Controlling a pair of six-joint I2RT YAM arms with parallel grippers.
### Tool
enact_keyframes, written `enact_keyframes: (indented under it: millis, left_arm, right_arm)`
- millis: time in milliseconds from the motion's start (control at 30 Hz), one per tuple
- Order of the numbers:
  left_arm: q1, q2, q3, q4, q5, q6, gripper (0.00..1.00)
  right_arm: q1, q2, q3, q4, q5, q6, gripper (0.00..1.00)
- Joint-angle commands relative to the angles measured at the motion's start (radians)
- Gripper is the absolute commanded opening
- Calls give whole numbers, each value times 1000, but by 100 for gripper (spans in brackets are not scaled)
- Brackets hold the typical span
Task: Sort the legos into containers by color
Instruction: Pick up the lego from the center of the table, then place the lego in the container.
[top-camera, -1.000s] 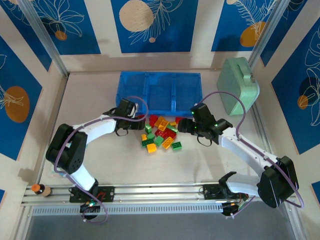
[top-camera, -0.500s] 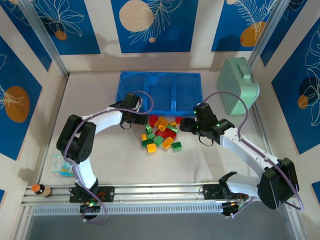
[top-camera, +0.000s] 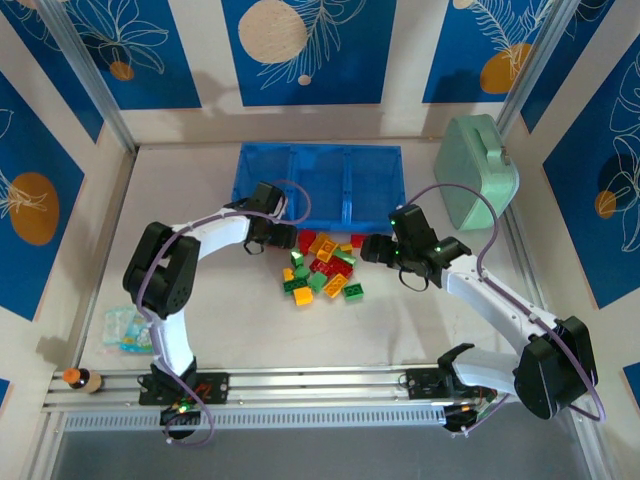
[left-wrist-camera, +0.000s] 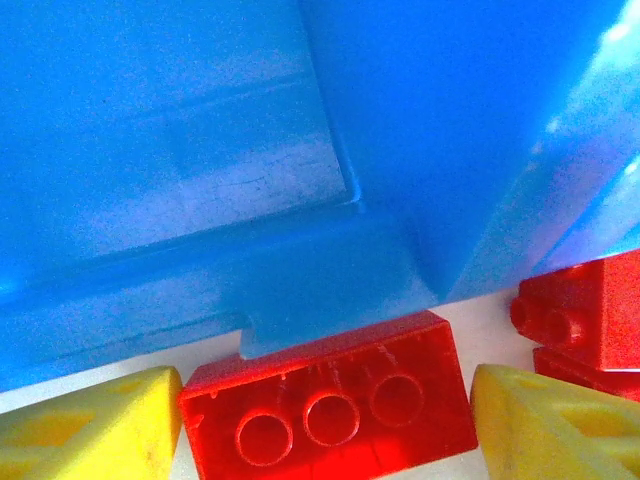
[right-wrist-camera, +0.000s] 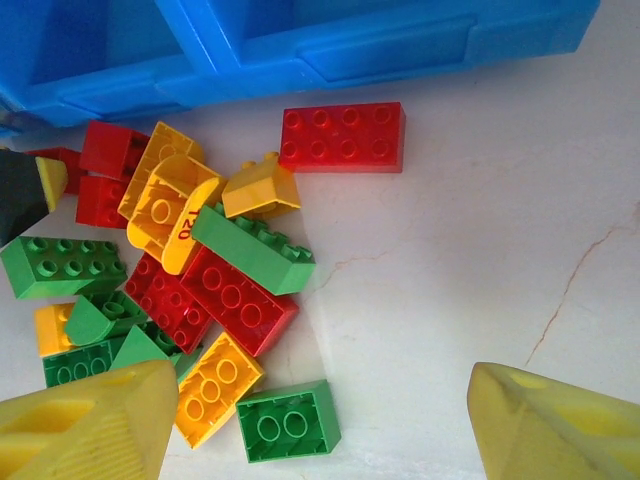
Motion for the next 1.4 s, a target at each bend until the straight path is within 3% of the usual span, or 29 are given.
enact_keyframes:
  millis: [0,300,567,800,1000,1367]
  left_arm:
    - [-2,0,-4,-29,39,0,75]
    - [-7,-96,-120,-16,97,-61,69]
    - [-7,-159,-188,-30,75,-61,60]
    - [-7,-211,-179,-49,46,-65,61]
    - [14,-265,-107,-66,34,-59,61]
    - [74,-171,126,-106,80,-51,61]
  right_arm:
    - [-6,-8,-13,15,-29,4,77]
    - [-8,-1,-32,28,-32,10,77]
    - [-10,4,-35,42,-37,15,77]
    - [-10,4,-27,34,-38,14,77]
    - [-11,-1,-31,31,-37,12,77]
    - [-16,-31,-37,1,-26,4,77]
